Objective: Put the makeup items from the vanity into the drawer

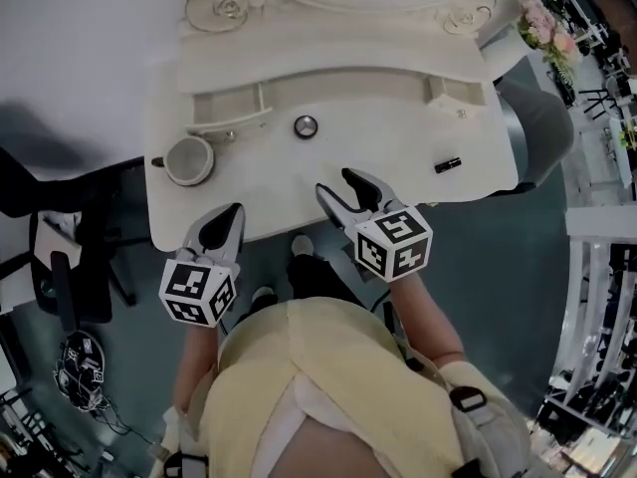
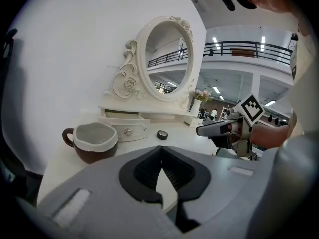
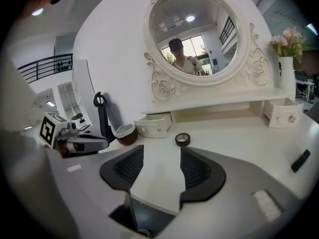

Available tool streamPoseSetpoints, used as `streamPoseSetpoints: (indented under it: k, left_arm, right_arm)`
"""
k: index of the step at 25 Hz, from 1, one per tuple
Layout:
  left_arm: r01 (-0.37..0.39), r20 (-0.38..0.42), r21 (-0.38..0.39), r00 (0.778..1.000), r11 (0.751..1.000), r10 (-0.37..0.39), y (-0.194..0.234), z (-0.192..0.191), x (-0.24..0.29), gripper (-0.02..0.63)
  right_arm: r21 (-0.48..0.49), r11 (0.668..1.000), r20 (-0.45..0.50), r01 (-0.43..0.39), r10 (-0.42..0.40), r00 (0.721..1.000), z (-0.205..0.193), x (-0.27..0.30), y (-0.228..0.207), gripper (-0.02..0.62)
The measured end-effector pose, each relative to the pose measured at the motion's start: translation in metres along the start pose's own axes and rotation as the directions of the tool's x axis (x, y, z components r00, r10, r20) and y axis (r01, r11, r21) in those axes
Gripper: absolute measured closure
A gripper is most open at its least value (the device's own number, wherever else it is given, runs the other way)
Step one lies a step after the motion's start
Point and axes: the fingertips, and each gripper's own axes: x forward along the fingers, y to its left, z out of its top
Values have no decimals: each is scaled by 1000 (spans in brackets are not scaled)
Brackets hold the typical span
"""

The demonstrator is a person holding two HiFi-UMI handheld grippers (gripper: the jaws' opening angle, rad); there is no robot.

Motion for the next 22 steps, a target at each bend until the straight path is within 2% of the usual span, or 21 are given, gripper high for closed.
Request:
streamPoseSetpoints:
  k: [13, 22]
  left_arm:
    - [-85, -20, -42, 996, 996, 84, 8, 4, 35, 607]
    - [-164, -33, -67, 986, 984, 162, 20, 1, 37, 607]
  right_arm:
    - [-97, 992, -90, -78, 69, 994, 15, 62, -39, 376]
    - [-150, 982, -136, -117, 97, 986, 17, 101, -50, 367]
